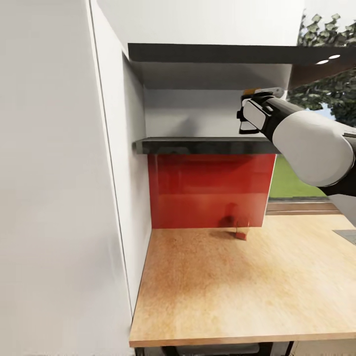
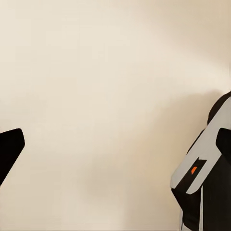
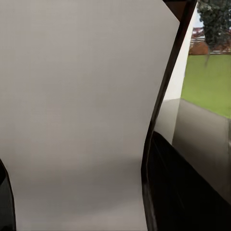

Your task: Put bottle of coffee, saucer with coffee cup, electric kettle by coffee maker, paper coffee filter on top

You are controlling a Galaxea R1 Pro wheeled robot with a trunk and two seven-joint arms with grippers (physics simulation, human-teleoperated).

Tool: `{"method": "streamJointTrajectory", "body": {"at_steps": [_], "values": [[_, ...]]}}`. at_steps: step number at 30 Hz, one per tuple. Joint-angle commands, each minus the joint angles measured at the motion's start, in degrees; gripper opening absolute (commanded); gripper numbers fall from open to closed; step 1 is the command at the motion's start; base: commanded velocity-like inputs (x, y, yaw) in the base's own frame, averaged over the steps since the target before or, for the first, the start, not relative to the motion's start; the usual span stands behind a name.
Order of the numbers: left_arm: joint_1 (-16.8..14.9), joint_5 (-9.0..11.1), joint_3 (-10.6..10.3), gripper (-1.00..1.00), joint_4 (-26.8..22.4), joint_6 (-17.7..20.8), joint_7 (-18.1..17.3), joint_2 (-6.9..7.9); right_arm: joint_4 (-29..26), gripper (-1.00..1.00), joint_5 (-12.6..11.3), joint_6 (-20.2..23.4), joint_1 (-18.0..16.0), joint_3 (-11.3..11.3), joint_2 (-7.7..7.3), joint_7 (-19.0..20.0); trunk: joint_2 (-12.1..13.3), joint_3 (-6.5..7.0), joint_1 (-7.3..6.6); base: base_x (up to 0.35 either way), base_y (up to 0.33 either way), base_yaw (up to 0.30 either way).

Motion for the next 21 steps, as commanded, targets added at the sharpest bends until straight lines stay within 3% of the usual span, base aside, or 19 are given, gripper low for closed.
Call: {"method": "streamJointTrajectory", "body": {"at_steps": [1,8,21], "values": [[0.0,0.5,-0.1,1.00,0.0,0.0,-0.3,0.01,0.0,-1.00,0.4,0.2,0.0,-0.5,0.01,-0.3,0.0,0.00,0.01,-0.063,0.000,0.000],[0.0,0.5,-0.1,1.00,0.0,0.0,-0.3,0.01,0.1,-1.00,0.3,0.1,0.0,-0.5,-0.04,-0.3,0.0,0.00,0.01,-0.057,0.000,0.000],[0.0,0.5,-0.1,1.00,0.0,0.0,-0.3,-0.08,0.4,-1.00,0.3,0.0,0.0,-0.5,0.01,-0.3,0.0,0.00,0.01,-0.291,0.000,0.000]]}}
